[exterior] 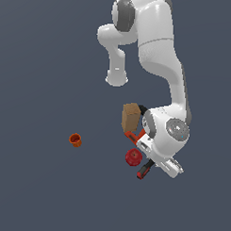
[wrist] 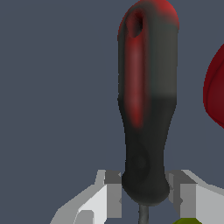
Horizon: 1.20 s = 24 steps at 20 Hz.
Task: Pick up a designated object from a clutter of objects.
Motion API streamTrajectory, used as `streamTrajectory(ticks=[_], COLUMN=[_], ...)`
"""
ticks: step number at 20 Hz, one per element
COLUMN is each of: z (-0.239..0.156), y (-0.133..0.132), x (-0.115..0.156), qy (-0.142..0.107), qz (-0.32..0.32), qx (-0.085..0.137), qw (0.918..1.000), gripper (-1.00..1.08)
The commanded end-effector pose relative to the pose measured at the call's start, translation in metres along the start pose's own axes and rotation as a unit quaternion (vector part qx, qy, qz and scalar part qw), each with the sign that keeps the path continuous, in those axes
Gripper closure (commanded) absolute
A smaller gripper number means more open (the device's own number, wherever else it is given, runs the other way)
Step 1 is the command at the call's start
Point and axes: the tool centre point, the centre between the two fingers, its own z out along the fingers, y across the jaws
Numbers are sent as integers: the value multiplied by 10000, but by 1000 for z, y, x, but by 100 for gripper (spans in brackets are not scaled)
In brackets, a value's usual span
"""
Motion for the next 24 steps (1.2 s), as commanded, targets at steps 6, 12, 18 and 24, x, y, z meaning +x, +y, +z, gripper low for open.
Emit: streamTrajectory(ticks=[6, 12, 18, 24], z=[-5, -24, -60, -110], y=[3, 13, 32, 59], x=[0, 1, 3, 6], qy=[0, -3, -6, -12], qz=[0, 1, 2, 3], qx=[0, 0, 0, 0], qw=[10000, 10000, 10000, 10000], gripper=[108, 108, 108, 108])
